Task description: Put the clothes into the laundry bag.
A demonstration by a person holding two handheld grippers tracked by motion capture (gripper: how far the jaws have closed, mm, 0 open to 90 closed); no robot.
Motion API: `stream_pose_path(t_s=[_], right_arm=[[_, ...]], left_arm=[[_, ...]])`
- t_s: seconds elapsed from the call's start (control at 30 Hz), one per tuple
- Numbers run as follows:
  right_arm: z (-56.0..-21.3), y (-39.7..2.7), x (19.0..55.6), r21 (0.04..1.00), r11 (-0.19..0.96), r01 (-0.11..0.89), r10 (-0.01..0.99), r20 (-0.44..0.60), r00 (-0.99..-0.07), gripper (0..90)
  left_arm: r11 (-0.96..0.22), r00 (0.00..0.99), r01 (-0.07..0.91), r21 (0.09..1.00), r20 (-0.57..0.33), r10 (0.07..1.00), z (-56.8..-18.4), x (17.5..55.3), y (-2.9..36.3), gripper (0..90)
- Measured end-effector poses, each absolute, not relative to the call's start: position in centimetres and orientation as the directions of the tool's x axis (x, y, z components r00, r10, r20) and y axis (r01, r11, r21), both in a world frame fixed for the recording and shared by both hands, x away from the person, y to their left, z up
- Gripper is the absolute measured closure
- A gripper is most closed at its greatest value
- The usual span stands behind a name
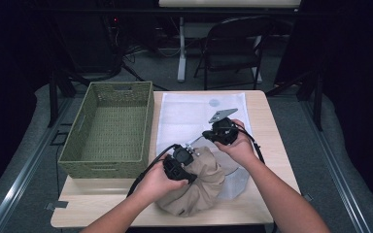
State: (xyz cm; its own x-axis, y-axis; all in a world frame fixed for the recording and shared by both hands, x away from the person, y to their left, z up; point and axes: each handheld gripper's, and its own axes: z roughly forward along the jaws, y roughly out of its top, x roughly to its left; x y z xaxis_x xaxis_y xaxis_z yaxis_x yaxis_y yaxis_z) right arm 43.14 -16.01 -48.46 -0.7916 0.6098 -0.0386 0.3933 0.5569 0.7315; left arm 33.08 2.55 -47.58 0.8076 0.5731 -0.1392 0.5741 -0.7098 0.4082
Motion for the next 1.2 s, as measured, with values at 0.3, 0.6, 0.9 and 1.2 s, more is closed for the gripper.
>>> stream_pose_path(t_s=[0.3,0.6,0.9,1.2], right_arm=[[-47.7,-16.1,42.4,0.749,0.551,0.368,0.597,-0.045,-0.801,88.8],[-46.9,-16.0,41.1,0.763,0.555,0.332,0.578,-0.067,-0.813,88.8],[-45.7,-16.2,39.5,0.782,0.551,0.292,0.558,-0.084,-0.825,88.8],[-45.1,-16.3,38.4,0.791,0.551,0.266,0.547,-0.101,-0.831,88.8]], left_arm=[[-0.692,0.792,0.595,0.409,-0.151,0.592,-49.0,33.2,2.4,64.0],[-0.680,0.782,0.607,0.410,-0.156,0.604,-49.7,33.3,2.4,64.0],[-0.679,0.779,0.610,0.409,-0.151,0.609,-49.9,33.5,2.3,64.0],[-0.670,0.770,0.619,0.409,-0.152,0.619,-50.1,33.4,2.1,63.8]])
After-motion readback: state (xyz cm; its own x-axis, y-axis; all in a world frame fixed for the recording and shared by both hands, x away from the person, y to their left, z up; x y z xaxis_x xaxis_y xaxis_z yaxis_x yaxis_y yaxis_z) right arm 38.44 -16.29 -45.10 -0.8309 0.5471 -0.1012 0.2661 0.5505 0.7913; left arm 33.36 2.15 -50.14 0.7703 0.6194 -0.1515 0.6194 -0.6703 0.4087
